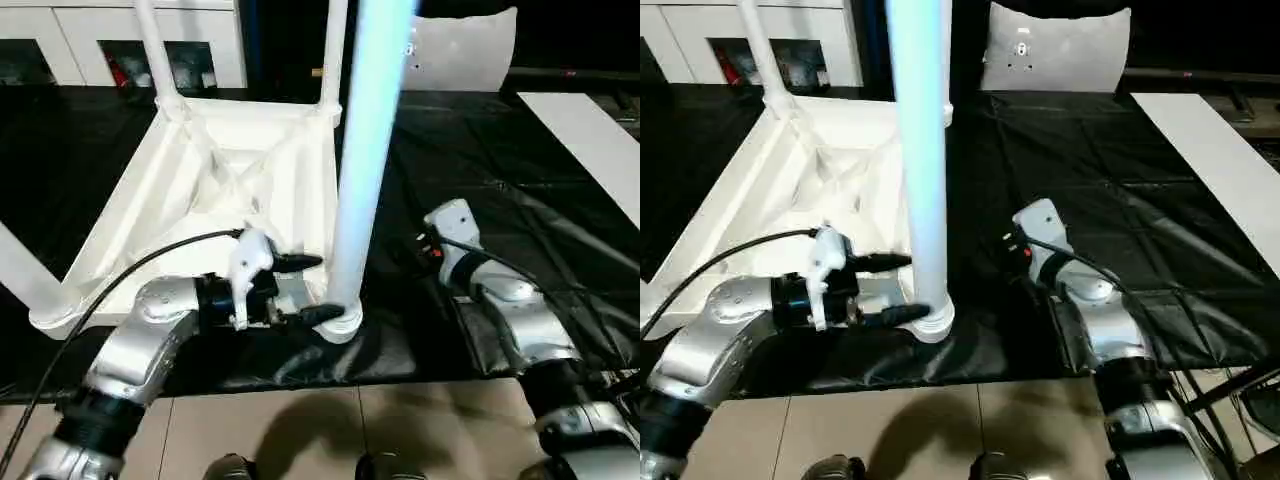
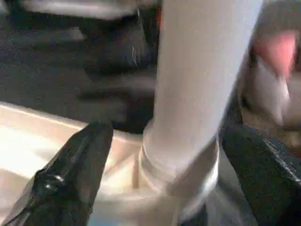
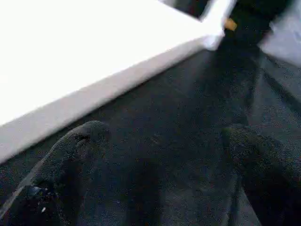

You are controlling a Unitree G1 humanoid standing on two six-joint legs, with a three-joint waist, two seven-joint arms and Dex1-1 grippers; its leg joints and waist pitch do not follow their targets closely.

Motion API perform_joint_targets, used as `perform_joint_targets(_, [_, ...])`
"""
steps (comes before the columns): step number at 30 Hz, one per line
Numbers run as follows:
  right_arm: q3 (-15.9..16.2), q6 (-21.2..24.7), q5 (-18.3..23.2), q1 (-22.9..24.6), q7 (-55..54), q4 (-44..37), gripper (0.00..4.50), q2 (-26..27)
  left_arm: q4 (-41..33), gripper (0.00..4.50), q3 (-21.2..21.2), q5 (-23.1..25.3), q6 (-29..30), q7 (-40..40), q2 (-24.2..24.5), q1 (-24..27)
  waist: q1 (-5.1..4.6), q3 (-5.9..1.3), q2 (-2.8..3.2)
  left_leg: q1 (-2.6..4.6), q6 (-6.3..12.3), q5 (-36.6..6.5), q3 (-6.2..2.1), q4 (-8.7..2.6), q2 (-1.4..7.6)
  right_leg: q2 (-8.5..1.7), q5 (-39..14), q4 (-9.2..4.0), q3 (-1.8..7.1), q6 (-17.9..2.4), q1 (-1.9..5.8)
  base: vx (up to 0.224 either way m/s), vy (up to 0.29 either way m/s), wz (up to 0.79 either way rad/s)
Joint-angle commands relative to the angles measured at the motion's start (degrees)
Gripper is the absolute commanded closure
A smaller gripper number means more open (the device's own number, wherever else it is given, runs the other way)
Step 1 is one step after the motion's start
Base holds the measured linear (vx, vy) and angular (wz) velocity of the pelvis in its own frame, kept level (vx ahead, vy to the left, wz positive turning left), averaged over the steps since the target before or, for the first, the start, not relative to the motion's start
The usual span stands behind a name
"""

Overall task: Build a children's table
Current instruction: Rotate table base

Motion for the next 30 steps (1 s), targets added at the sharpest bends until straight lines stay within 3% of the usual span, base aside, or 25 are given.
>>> perform_joint_targets(1, [0.4,2.1,3.5,3.2,7.2,-6.8,0.00,-3.7,4.3,0.71,-2.4,3.7,-3.3,-4.6,2.6,-3.1,0.21,-4.65,0.35,1.33,0.27,-17.8,0.71,-4.04,-0.14,-0.61,-14.9,-4.20,0.75,-10.8,2.76,0.000,0.000,0.00])
perform_joint_targets(2, [0.4,2.1,3.5,3.2,7.2,-6.8,0.00,-3.7,4.3,0.71,-2.4,3.7,-3.3,-4.6,2.6,-3.1,0.43,-4.68,0.57,1.71,0.72,-18.4,0.74,-3.95,-0.08,-0.55,-15.4,-4.32,0.85,-10.4,2.56,0.000,0.000,0.00])
perform_joint_targets(3, [0.8,3.1,5.1,5.0,10.7,-10.3,0.00,-5.6,7.0,0.81,-3.7,5.3,-4.6,-6.0,3.4,-4.7,0.25,-4.61,0.49,1.11,0.60,-17.8,0.60,-4.12,-0.03,-0.81,-14.7,-3.99,0.87,-10.6,2.87,0.000,0.000,0.00])
perform_joint_targets(4, [1.1,3.5,5.9,6.0,12.4,-12.2,0.00,-6.7,8.5,0.98,-4.4,6.2,-5.3,-6.7,3.8,-5.7,0.45,-4.69,0.52,1.50,0.60,-18.3,0.62,-4.02,0.09,-0.88,-15.5,-4.15,0.91,-10.6,2.63,0.000,0.000,0.00])
perform_joint_targets(7, [1.2,4.3,6.8,7.5,14.6,-14.8,0.00,-8.4,10.6,1.08,-5.1,7.3,-6.0,-8.3,3.9,-7.1,0.50,-4.61,0.50,1.32,0.50,-18.6,0.53,-4.16,0.12,-1.02,-16.1,-4.18,0.87,-10.8,2.76,0.000,0.000,0.00])
perform_joint_targets(14, [1.9,8.7,10.6,14.5,22.0,-26.3,0.00,-14.1,16.8,1.86,-7.1,9.2,-8.4,-12.9,3.7,-10.8,0.55,-4.44,0.36,0.98,0.72,-19.7,0.31,-4.33,0.15,-1.31,-19.6,-4.58,0.79,-10.3,2.89,0.000,0.000,0.00])
perform_joint_targets(22, [2.3,11.8,12.0,16.7,23.5,-30.9,0.00,-15.6,19.4,2.49,-7.2,10.7,-9.3,-14.0,3.7,-11.8,0.63,-4.22,0.20,1.28,0.48,-21.3,0.27,-4.37,0.27,-1.35,-22.6,-4.90,0.81,-10.0,2.40,0.000,0.000,0.00])
perform_joint_targets(30, [3.0,12.9,12.2,17.0,23.6,-32.1,0.00,-15.3,19.7,3.13,-7.1,10.9,-9.1,-15.4,3.9,-11.6,0.59,-4.21,0.06,1.13,0.17,-21.3,0.17,-4.46,0.32,-1.53,-23.4,-4.93,0.77,-9.6,2.35,0.000,0.000,0.00])
